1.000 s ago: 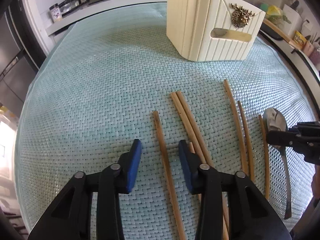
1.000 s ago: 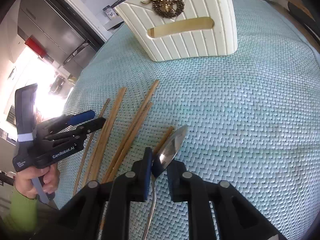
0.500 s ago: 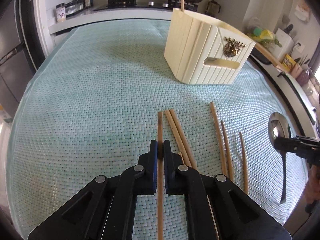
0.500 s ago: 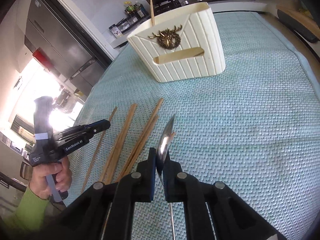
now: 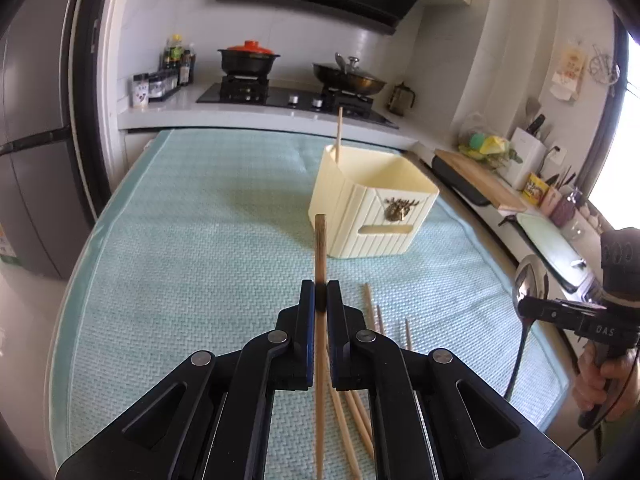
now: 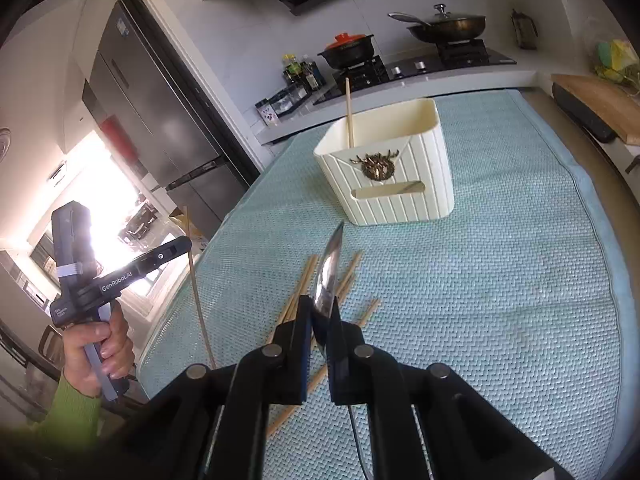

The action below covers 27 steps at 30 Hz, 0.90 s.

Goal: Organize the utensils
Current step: 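Lift both utensils over the cream caddy and release them inside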

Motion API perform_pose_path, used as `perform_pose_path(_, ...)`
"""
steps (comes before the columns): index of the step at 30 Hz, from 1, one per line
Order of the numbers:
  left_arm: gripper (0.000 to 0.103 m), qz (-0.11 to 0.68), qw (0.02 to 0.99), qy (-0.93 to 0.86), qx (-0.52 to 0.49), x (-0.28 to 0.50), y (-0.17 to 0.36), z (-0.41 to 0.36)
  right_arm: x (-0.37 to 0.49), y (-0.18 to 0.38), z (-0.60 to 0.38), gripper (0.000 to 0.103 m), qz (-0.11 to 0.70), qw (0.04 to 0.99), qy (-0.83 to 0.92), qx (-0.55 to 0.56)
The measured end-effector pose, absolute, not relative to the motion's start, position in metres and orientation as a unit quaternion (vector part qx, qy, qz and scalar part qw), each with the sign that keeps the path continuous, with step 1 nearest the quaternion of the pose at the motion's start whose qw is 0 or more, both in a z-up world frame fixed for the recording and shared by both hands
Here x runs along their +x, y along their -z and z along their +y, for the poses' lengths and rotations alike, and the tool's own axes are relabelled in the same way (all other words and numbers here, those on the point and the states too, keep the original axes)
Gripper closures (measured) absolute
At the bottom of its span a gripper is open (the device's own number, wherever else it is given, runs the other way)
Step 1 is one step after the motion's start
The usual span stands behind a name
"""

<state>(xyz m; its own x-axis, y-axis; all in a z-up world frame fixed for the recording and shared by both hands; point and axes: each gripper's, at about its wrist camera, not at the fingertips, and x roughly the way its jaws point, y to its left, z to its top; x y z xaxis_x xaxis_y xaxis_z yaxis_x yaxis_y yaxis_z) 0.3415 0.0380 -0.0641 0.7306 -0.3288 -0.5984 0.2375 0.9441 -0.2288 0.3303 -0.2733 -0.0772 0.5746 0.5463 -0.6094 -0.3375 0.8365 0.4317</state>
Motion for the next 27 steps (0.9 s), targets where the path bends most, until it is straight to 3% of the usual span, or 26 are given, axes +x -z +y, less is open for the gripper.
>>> perform_pose_path(16,0.100,0.279,0.941,0.172,-0.085,0.322,0.021,0.040,0.306,0.029,-0.269,0.097,0.279,0.908,-0.276,0.143)
perform_pose_path(27,0.100,0.247,0.945,0.192,-0.092,0.361,-0.027,0.028,0.341,-0.001,-0.264,0.097,0.226,0.926,-0.269,0.137)
